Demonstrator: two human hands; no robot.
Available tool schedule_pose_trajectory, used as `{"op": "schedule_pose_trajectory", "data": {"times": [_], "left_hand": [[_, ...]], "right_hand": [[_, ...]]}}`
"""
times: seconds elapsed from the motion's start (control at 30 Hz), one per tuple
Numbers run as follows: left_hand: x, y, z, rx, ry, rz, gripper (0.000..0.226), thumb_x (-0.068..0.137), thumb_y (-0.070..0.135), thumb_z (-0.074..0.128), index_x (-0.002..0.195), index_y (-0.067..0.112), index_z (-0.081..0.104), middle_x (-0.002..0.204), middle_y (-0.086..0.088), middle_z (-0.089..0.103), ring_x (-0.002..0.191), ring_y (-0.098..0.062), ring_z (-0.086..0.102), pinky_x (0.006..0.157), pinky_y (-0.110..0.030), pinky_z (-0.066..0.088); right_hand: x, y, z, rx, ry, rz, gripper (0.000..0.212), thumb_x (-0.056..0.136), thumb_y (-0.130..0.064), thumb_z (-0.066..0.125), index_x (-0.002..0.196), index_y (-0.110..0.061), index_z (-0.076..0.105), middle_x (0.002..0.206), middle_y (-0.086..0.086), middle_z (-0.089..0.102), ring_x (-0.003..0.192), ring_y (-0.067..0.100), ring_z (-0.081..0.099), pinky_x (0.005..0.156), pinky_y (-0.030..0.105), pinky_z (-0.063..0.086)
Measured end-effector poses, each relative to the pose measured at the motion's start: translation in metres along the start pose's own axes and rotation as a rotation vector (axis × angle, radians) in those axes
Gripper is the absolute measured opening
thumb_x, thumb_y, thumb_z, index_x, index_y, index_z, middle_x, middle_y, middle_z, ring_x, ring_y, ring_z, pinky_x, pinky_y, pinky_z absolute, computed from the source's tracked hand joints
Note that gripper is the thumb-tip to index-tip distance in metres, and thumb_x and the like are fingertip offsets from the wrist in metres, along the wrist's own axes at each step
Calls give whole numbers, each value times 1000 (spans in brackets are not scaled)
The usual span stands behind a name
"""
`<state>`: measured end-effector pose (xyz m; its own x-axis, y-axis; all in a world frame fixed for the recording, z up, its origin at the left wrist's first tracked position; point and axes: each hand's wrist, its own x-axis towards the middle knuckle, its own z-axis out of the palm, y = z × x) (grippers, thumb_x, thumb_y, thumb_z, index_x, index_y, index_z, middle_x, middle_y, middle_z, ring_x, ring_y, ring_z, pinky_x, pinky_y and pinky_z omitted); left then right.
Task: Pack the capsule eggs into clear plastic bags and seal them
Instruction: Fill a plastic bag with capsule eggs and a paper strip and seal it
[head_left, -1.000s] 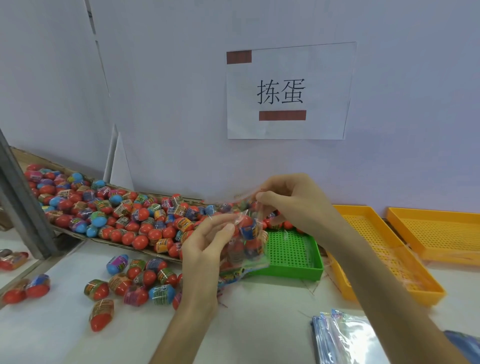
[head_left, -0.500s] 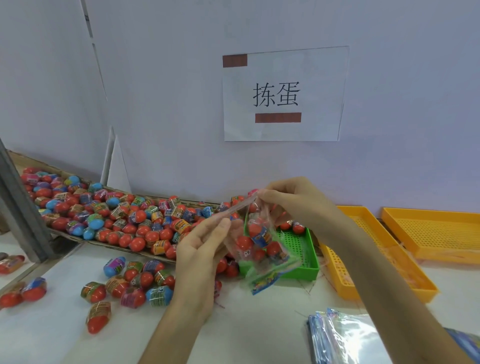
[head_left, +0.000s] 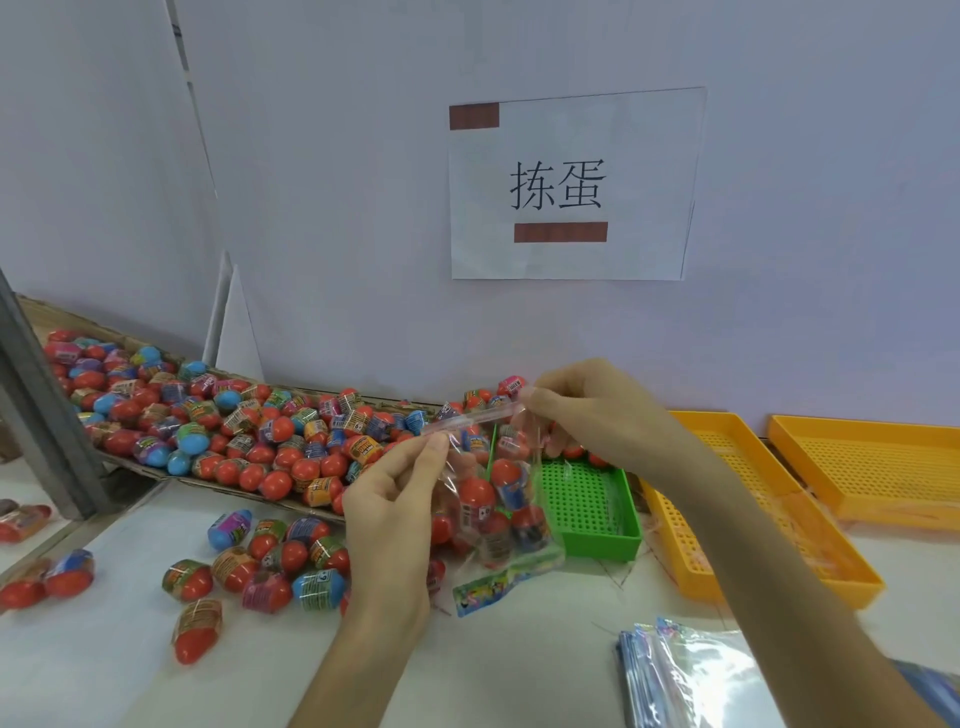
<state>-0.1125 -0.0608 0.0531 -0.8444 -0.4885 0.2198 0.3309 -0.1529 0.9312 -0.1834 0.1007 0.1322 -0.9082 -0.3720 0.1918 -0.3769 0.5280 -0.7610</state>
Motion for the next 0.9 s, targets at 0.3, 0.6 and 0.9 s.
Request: {"op": "schedule_pose_trajectory", "data": {"times": [0.3,0.6,0.9], "left_hand": [[0,-2,-2,159,71,132,23,96,25,64,78,27,78,71,1,73,68,-8,69,64,-21,56],[-6,6,2,199,-38,239,20,95,19,67,85,32,77,78,6,77,74,-6,73,66,-14,55],[-9,8,3,290,-100,324,34,101,9,57,85,33,76,79,6,75,76,-9,70,66,-18,55]], "right_hand": [[-17,-37,18,-160,134,-582,25,84,0,69,86,-25,73,80,-14,65,70,7,59,65,15,46],[-8,-26,25,-312,24,-423,13,88,-13,70,91,-22,78,80,-10,72,75,3,65,71,19,53],[-6,-20,24,-278,10,-450,7,87,-19,74,87,-22,80,79,-10,71,77,2,64,73,17,51]]}}
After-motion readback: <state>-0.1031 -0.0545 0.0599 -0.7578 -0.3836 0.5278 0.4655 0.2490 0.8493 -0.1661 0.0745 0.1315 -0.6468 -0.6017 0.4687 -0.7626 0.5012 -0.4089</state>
